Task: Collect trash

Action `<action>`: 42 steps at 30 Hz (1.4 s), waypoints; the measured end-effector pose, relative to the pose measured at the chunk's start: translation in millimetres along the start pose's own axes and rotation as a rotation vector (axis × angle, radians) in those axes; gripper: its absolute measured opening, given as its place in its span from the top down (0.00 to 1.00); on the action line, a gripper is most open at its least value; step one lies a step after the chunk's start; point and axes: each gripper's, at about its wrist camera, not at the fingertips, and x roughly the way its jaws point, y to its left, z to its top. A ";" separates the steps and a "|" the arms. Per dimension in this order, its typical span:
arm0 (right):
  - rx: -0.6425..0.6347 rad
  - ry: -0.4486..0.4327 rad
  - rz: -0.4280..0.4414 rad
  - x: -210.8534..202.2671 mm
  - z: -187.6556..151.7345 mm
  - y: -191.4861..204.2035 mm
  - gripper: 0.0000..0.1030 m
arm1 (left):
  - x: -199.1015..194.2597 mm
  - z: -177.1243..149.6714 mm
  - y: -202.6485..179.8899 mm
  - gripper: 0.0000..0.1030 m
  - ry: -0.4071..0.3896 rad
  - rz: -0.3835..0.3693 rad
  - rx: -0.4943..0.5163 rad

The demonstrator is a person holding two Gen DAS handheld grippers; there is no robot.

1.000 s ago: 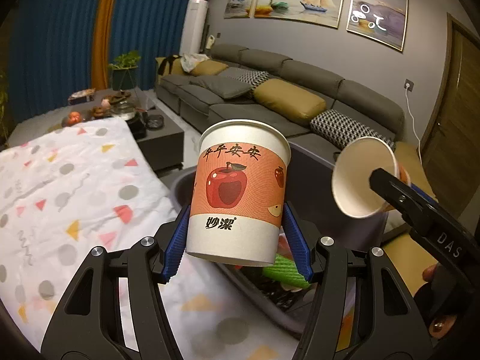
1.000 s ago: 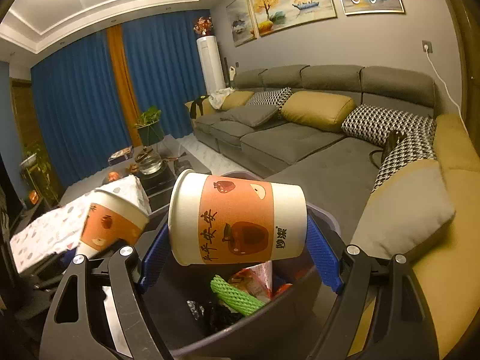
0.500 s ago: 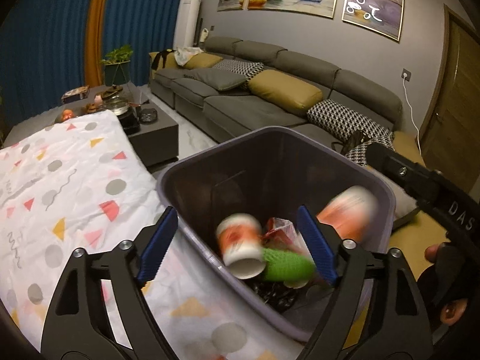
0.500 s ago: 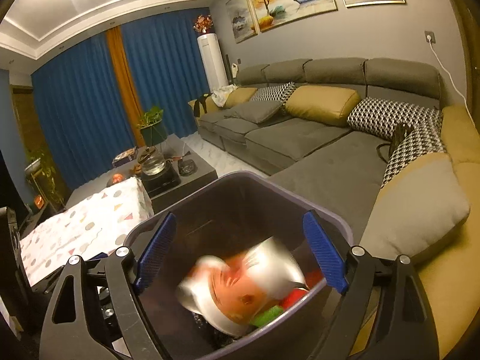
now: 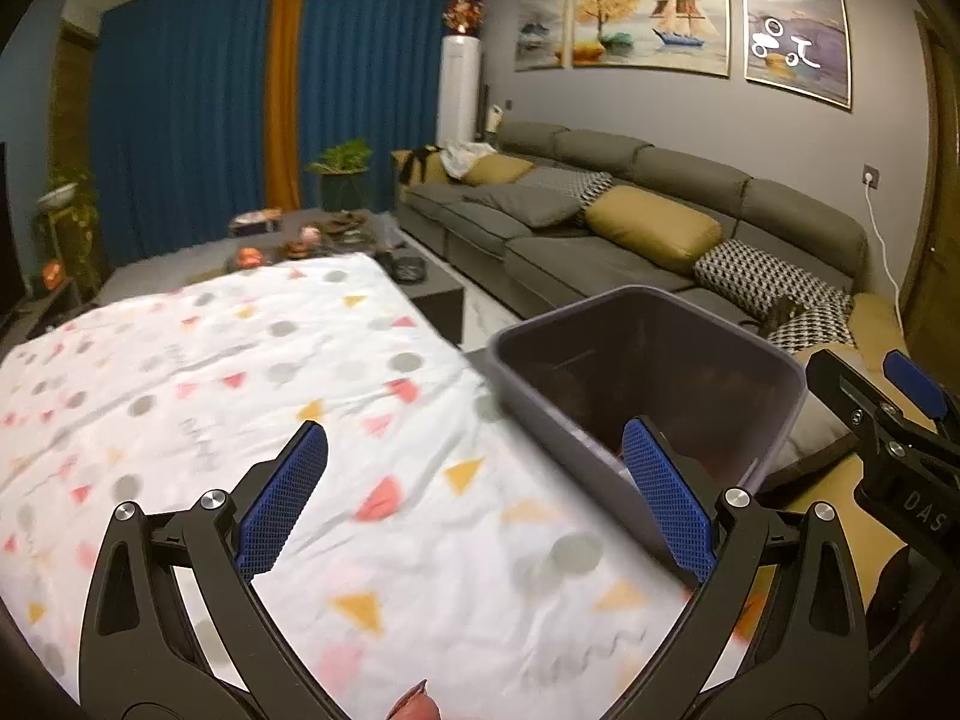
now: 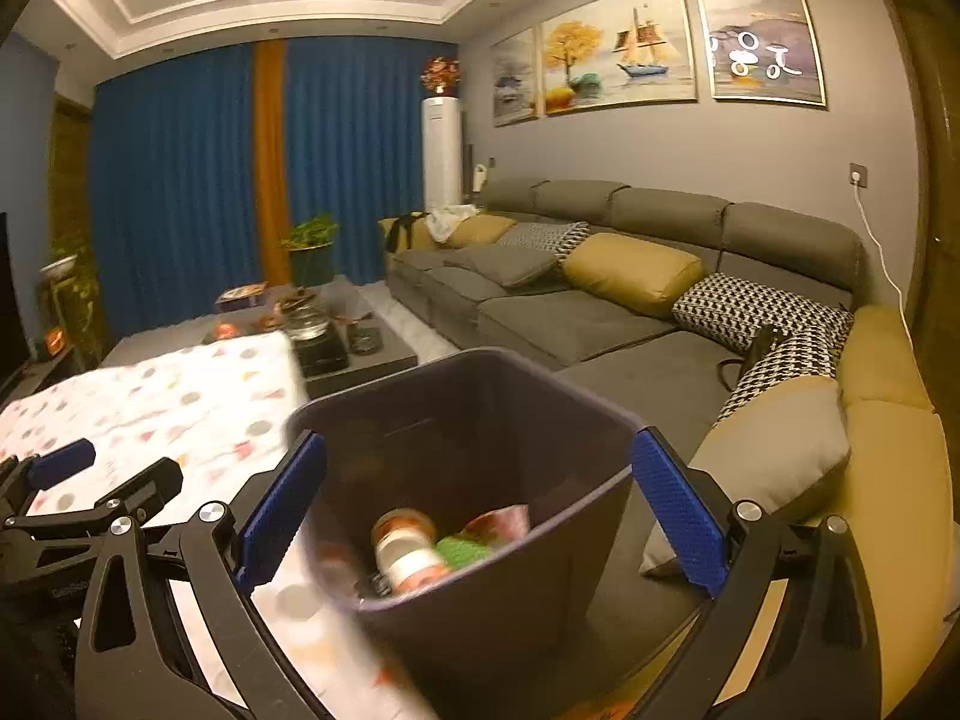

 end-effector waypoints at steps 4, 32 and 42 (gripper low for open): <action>0.011 -0.002 0.009 -21.1 -7.9 11.3 0.05 | -28.9 -15.1 14.0 0.06 -0.003 0.055 0.000; -0.027 -0.012 0.087 -149.9 -48.4 77.1 0.05 | -169.4 -66.8 71.6 0.06 -0.083 0.127 -0.083; -0.030 -0.022 0.091 -158.1 -49.5 79.0 0.05 | -182.0 -67.3 74.7 0.06 -0.098 0.120 -0.098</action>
